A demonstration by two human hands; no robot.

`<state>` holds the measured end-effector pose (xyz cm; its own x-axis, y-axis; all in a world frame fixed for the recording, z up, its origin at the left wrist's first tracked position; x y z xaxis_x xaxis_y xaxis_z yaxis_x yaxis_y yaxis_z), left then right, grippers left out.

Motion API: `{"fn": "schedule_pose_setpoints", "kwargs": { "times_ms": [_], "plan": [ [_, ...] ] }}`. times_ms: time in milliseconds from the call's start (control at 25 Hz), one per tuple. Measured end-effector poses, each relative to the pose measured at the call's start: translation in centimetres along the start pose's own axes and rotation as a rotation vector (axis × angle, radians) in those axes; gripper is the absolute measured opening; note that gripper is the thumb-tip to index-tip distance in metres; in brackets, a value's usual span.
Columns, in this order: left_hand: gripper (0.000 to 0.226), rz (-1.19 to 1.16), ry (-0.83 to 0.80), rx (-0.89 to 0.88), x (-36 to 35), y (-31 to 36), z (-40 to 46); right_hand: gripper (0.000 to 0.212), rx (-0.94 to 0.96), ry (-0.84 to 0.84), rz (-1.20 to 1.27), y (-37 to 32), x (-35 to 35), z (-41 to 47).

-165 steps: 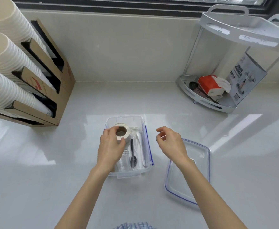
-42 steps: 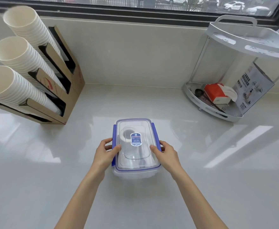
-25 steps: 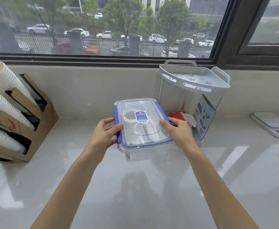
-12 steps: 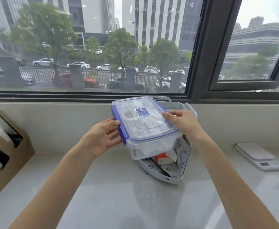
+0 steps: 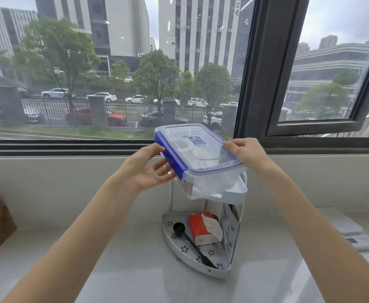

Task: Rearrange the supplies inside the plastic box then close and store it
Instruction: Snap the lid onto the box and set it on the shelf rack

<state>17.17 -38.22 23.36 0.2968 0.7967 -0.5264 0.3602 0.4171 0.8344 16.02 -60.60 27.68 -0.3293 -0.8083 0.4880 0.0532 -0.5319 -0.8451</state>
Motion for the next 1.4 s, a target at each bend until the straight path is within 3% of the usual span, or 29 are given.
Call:
{"fn": "schedule_pose_setpoints", "kwargs": {
  "times_ms": [120,680,1160,1400],
  "plan": [
    [0.002,-0.032,-0.012,0.019,-0.7,0.0,2.7,0.025,0.009,0.0,0.013,0.6,0.9,2.6],
    [0.031,-0.145,-0.069,0.001,-0.3,-2.1,9.5,0.029,-0.053,-0.034,-0.015,5.6,0.4,8.5],
    [0.014,-0.069,-0.036,0.057,0.4,-3.8,8.7,0.031,-0.031,-0.038,-0.176,4.6,-0.7,8.1],
    [0.036,-0.087,-0.04,0.072,0.3,-4.0,7.5,0.029,-0.052,-0.098,-0.337,4.3,-2.3,8.0]
  ]
}}
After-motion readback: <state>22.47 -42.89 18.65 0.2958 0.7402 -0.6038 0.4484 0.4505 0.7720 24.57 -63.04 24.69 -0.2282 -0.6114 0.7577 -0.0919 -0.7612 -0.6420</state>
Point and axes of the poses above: each hand's wrist, its own z-axis towards the middle knuckle, its own x-axis out of the back of the hand, y = z × x, the point moved 8 cm from there along z, towards the middle knuckle, and after that the axes turned 6 degrees about -y, right-handed, at the moved point
